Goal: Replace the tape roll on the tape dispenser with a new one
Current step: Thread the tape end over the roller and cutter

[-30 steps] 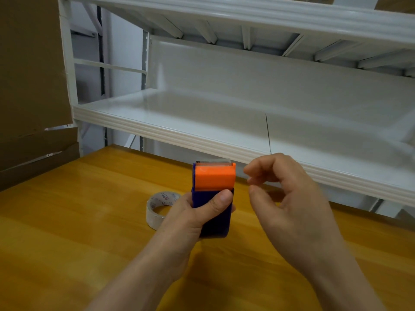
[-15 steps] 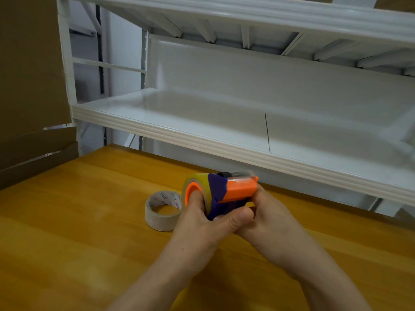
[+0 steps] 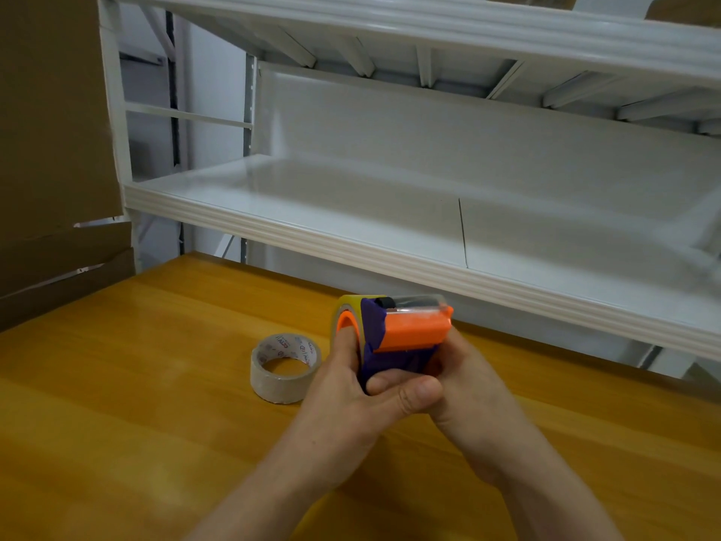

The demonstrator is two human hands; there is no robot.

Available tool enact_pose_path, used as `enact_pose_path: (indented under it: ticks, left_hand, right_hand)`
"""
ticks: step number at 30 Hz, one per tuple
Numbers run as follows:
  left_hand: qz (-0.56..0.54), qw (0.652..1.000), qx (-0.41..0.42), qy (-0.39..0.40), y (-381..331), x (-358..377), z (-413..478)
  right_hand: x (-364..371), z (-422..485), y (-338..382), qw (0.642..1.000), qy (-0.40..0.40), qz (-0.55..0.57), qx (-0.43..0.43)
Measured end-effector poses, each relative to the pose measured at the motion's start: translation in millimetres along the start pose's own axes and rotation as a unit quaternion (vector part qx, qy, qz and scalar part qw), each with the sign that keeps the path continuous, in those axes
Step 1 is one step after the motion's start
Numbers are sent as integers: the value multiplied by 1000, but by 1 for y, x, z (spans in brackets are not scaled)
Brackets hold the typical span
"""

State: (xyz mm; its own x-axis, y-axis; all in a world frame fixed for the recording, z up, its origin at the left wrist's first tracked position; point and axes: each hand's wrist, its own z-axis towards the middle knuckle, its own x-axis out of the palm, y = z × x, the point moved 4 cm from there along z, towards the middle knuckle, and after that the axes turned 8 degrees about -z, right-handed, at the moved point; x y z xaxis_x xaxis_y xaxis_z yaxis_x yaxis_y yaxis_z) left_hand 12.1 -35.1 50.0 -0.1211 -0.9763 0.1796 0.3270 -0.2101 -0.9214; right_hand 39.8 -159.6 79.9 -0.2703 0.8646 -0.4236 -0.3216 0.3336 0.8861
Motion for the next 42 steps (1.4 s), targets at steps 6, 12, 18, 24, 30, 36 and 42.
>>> enact_pose_path:
  ticks: [6, 12, 18, 24, 30, 36, 42]
  left_hand:
    - [33, 999, -20, 3, 4, -2, 0]
    - [34, 996, -82, 8, 12, -11, 2]
    - [-93, 984, -76, -134, 2, -29, 5]
    - [-57, 979, -101, -168, 1, -30, 8]
    - [12, 978, -136, -158, 12, -30, 9]
    - [67, 975, -163, -133, 17, -28, 6]
    - [84, 969, -182, -145, 23, -33, 10]
  right_hand:
    - [-4, 0, 4, 999, -17, -43, 11]
    - [-22, 0, -3, 971, -105, -206, 65]
    - [-25, 0, -17, 886, -114, -430, 130]
    - [-15, -1, -27, 832, -88, -530, 142]
    - [-7, 1, -35, 802, -71, -577, 138]
    - [-4, 4, -39, 802, -44, -578, 144]
    - [-7, 2, -37, 811, -40, -567, 142]
